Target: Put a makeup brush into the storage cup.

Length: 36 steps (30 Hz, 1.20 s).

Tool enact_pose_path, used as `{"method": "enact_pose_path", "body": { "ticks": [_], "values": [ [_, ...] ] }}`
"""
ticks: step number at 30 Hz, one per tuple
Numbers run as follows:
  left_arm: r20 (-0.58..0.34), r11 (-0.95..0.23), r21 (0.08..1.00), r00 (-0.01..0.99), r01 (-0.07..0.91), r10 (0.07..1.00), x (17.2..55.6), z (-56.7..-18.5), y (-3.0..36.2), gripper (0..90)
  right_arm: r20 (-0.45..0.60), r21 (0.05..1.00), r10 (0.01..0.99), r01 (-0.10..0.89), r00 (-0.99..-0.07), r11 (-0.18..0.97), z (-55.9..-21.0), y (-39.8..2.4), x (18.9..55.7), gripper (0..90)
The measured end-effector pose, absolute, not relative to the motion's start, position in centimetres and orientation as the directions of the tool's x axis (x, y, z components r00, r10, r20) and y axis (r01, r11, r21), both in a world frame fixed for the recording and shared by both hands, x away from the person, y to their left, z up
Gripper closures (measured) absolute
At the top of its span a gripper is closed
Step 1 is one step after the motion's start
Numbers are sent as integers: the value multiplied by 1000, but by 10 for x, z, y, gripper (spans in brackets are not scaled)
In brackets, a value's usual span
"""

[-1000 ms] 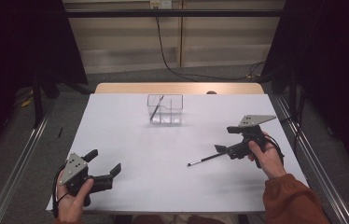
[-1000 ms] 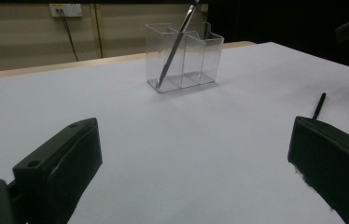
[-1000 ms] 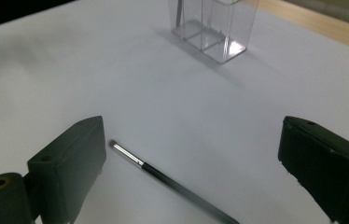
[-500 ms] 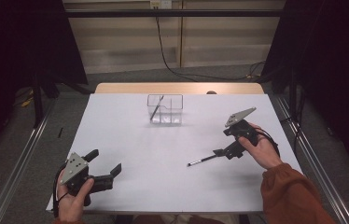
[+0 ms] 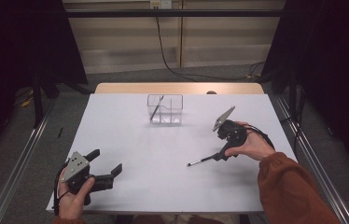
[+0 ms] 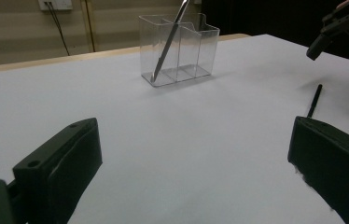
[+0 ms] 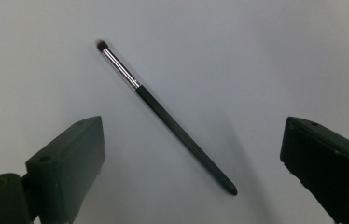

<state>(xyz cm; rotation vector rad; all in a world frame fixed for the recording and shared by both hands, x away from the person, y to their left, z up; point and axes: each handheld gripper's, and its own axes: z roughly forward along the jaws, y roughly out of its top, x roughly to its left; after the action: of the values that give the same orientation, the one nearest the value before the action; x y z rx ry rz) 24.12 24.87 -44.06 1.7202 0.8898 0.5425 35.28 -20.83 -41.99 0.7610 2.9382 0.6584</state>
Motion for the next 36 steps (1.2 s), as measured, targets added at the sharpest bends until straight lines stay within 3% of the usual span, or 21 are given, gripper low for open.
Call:
{"method": "enact_pose_path", "body": {
  "ticks": [5,17,36],
  "values": [
    [-61,-153,945,618,288,783,239,-440,248,27,61,345,459,450,-886,824,-426,-205,357,73],
    [-46,-171,945,631,279,774,239,-439,248,26,70,236,409,414,-910,879,-437,-204,363,248],
    [-31,-184,944,630,274,776,240,-439,247,26,21,158,361,359,-932,920,-452,-195,364,388]
  ]
}}
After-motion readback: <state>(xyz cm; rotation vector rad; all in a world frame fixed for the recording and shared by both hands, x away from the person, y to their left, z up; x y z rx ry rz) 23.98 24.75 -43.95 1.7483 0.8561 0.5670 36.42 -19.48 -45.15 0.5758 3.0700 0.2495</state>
